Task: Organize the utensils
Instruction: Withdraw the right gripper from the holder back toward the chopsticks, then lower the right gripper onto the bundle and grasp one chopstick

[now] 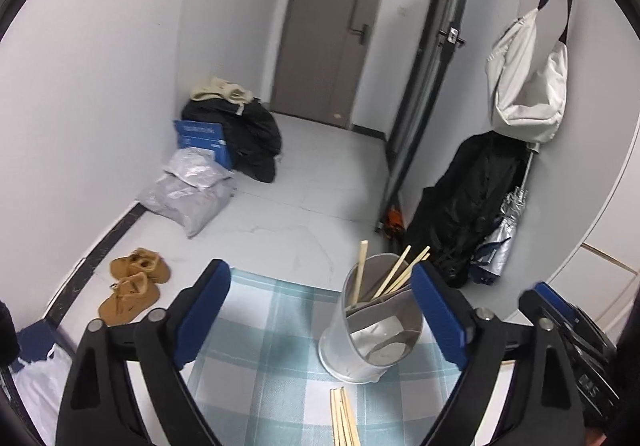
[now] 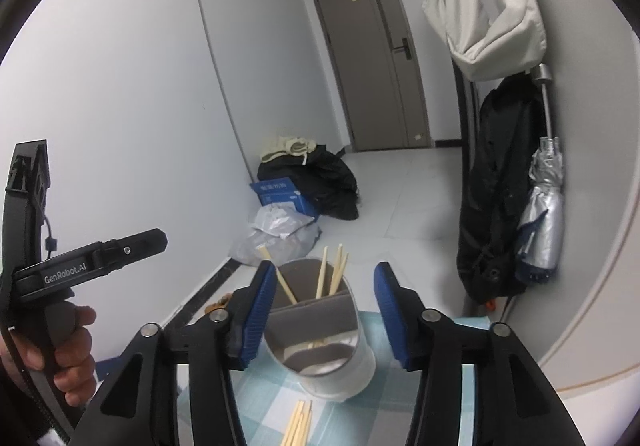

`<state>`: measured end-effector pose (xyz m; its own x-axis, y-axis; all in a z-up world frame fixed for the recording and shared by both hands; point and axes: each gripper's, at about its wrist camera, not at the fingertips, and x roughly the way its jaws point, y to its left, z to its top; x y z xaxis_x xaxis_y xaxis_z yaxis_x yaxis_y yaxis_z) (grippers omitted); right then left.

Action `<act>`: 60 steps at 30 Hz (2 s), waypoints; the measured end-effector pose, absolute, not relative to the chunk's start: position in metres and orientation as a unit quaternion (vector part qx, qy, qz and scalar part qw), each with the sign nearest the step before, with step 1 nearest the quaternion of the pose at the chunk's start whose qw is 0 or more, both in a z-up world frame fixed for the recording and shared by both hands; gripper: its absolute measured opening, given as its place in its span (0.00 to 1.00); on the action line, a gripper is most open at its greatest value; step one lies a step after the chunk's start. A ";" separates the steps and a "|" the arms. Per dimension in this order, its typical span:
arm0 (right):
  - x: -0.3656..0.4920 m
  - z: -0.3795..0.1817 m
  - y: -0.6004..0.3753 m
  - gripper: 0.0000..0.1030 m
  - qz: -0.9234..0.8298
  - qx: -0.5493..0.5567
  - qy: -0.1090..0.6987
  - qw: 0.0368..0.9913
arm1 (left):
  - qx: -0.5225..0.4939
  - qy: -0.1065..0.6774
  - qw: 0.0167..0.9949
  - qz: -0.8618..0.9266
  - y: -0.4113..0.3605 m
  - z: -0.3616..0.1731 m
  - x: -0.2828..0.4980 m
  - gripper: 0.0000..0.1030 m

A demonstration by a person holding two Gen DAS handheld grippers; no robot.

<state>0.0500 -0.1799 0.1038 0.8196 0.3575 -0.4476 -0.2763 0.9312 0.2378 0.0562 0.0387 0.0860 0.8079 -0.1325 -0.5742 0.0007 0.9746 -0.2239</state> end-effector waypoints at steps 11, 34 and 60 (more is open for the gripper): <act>-0.014 0.093 -0.174 0.78 0.143 0.075 0.217 0.963 | -0.080 0.291 0.953 -0.021 0.037 0.066 0.015 0.96; -0.039 -0.008 -0.165 0.83 0.112 0.052 0.311 0.942 | -0.104 0.339 0.935 -0.025 0.044 -0.030 0.001 0.96; 0.045 -0.107 -0.093 0.26 0.153 -0.067 0.504 0.848 | -0.218 0.428 0.877 0.015 0.104 -0.066 0.043 0.96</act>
<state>0.0448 -0.0933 -0.1074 0.4457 0.1910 -0.8746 -0.3270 0.9442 0.0395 0.0435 0.1041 -0.0657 0.6325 -0.1609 -0.7577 -0.2119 0.9049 -0.3691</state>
